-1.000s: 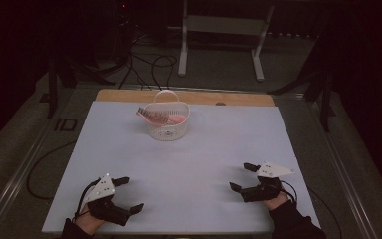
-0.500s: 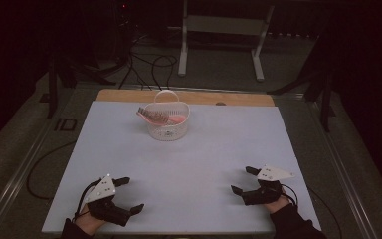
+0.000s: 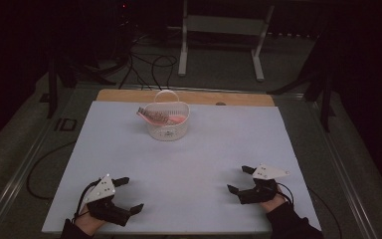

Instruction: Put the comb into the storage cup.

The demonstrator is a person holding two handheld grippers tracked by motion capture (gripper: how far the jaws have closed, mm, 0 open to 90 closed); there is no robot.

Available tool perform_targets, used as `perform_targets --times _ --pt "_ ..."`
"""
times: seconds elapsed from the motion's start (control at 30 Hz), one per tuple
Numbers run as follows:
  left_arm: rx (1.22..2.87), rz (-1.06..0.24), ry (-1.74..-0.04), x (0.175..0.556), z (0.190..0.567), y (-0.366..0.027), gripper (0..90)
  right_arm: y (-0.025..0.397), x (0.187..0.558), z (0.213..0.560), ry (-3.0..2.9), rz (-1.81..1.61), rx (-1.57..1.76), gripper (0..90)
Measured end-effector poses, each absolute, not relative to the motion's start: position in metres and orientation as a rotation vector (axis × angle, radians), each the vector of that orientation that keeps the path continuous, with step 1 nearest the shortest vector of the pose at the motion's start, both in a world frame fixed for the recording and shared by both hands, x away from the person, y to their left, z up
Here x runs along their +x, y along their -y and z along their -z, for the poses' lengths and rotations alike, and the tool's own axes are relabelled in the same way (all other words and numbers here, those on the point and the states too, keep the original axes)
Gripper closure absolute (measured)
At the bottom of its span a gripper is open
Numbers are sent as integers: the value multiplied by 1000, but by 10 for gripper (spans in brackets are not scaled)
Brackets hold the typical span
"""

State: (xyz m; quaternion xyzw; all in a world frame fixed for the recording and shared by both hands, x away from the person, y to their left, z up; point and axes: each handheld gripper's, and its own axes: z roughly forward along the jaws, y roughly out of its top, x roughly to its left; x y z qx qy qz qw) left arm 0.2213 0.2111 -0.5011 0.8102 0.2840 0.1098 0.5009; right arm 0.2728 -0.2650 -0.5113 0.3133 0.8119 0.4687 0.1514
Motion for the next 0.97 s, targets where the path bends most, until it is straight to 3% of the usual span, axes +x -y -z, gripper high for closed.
perform_targets --times 0.97 --pt "1944 -273 -696 220 501 -212 2 260 270 511 -2386 -1335 871 95"
